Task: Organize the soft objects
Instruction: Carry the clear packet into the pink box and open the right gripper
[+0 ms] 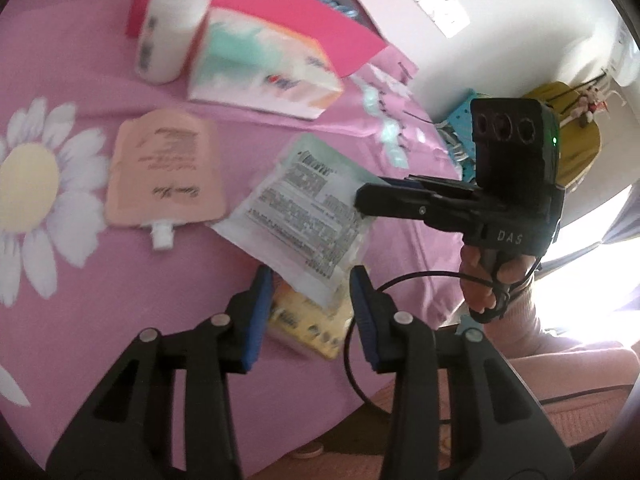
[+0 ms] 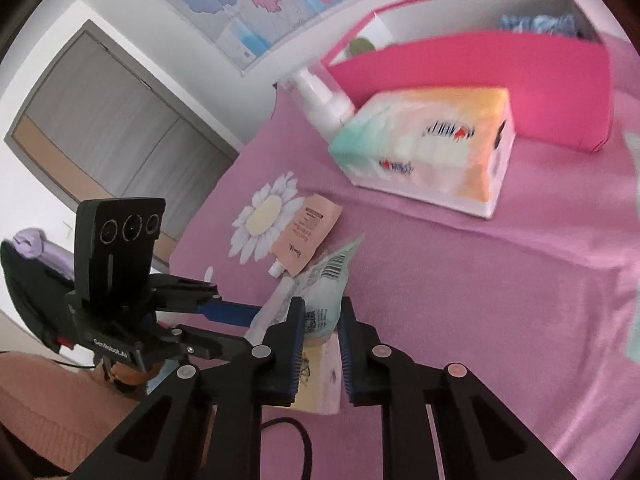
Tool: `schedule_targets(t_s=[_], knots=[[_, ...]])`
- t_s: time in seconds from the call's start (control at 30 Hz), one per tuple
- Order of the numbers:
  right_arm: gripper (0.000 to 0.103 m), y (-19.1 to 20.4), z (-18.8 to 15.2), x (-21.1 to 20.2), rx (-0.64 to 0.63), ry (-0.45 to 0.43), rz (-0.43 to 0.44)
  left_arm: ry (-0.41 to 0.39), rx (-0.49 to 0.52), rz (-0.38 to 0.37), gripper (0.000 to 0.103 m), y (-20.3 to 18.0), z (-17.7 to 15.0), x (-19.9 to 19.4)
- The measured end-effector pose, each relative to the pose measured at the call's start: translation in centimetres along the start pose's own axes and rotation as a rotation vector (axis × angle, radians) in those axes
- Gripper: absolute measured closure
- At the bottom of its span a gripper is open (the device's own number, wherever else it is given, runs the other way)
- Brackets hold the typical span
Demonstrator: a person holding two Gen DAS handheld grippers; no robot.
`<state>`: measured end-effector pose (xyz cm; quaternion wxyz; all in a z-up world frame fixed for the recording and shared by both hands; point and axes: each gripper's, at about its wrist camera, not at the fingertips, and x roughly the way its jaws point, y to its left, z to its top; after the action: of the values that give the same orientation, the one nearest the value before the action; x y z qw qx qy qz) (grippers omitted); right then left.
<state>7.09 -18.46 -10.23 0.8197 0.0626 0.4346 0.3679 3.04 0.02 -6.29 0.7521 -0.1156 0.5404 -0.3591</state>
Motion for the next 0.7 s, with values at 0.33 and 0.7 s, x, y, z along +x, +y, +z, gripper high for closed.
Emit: schedule_targets(t_s=[0.33, 0.7], knots=[[0.088, 1.8, 1.4, -5.4, -0.06, -0.153, -0.076, -0.09, 0.156, 0.011, 0.061, -4.2, 4.0, -1.5], [0.088, 1.5, 7.5, -8.9, -0.1, -0.3, -0.122, -0.196, 0.275, 0.139, 0.061, -6.8, 12.1, -3.0]])
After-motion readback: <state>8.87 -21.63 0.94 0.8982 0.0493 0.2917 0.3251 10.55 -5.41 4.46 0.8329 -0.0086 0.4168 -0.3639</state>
